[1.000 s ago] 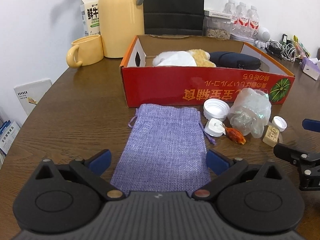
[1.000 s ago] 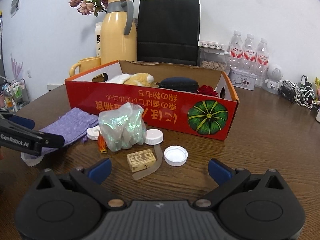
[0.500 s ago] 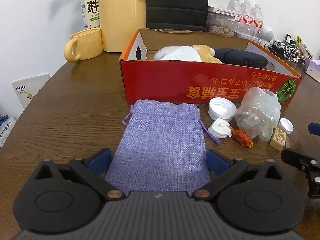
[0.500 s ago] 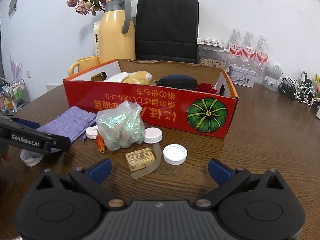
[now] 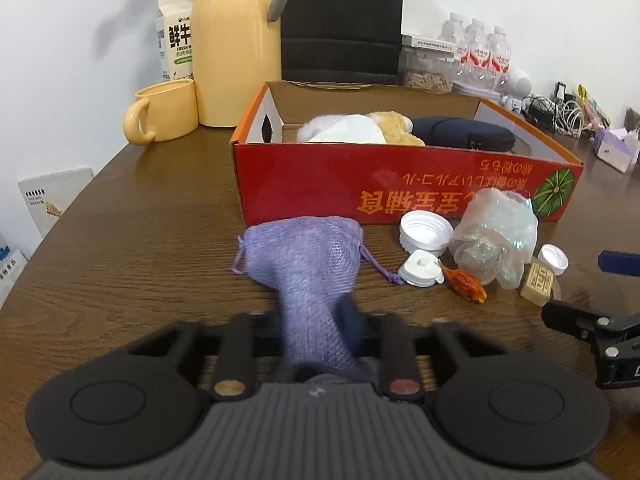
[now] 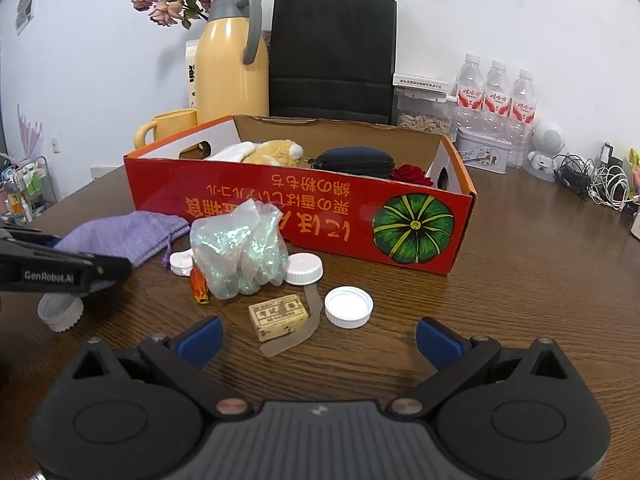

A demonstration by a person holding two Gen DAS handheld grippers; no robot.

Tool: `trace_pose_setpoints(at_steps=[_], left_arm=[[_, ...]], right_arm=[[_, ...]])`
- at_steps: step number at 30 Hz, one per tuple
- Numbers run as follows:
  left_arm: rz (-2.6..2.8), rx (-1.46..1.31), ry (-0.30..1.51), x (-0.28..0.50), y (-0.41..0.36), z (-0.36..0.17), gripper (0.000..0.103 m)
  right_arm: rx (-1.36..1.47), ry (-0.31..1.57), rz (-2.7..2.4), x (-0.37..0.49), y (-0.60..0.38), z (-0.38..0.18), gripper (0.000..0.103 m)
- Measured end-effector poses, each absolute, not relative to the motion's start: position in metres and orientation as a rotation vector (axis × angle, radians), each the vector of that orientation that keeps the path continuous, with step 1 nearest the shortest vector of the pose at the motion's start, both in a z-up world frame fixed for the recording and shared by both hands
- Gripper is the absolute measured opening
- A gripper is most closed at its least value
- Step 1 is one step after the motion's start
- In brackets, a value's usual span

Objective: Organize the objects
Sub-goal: 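Lift the purple pouch with the left gripper while the right gripper grasps the beige packet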

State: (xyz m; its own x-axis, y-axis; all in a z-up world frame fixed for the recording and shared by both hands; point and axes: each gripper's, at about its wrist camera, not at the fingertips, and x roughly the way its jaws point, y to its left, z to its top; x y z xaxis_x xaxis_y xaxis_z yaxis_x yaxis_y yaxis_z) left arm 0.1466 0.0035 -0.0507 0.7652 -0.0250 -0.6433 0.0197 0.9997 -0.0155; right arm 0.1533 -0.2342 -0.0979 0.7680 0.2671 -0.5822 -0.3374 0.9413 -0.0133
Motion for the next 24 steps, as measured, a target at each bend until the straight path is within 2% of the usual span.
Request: trace_pose_setpoints(at_steps=[1,5,8,11,13,15,16,24], left_arm=[[-0.029,-0.014,0.698,0.146,0.005,-0.05,0.015],[-0.032,-0.004,0.649,0.136,0.005,-0.041,0.011],[-0.031,0.004,0.602,0.126,0.004,-0.029,0.011],[-0.03,0.003,0.567,0.118,0.006,-0.019,0.011],[-0.031,0.0,0.555,0.114,0.007,-0.015,0.011],[-0.034,-0.003,0.551,0.11,0.007,-0.013,0.011],[-0.035,-0.005,0.55,0.109,0.007,-0.012,0.011],[-0.038,-0.017,0.551,0.102,0.011,-0.013,0.011]], right_arm=[[-0.12,0.613,0.329,0.153,-0.234,-0.098,0.103],[-0.122,0.597,0.331,0.151,-0.234,-0.097,0.102],[-0.117,0.558,0.36,0.145,-0.234,-0.094,0.093],[-0.14,0.54,0.407,0.143,-0.229,-0.091,0.08],[-0.165,0.526,0.435,0.141,-0.224,-0.09,0.06],[-0.196,0.517,0.465,0.142,-0.219,-0.088,0.047],[-0.207,0.518,0.472,0.143,-0.217,-0.088,0.044],[-0.243,0.577,0.474,0.162,-0.209,-0.094,0.041]])
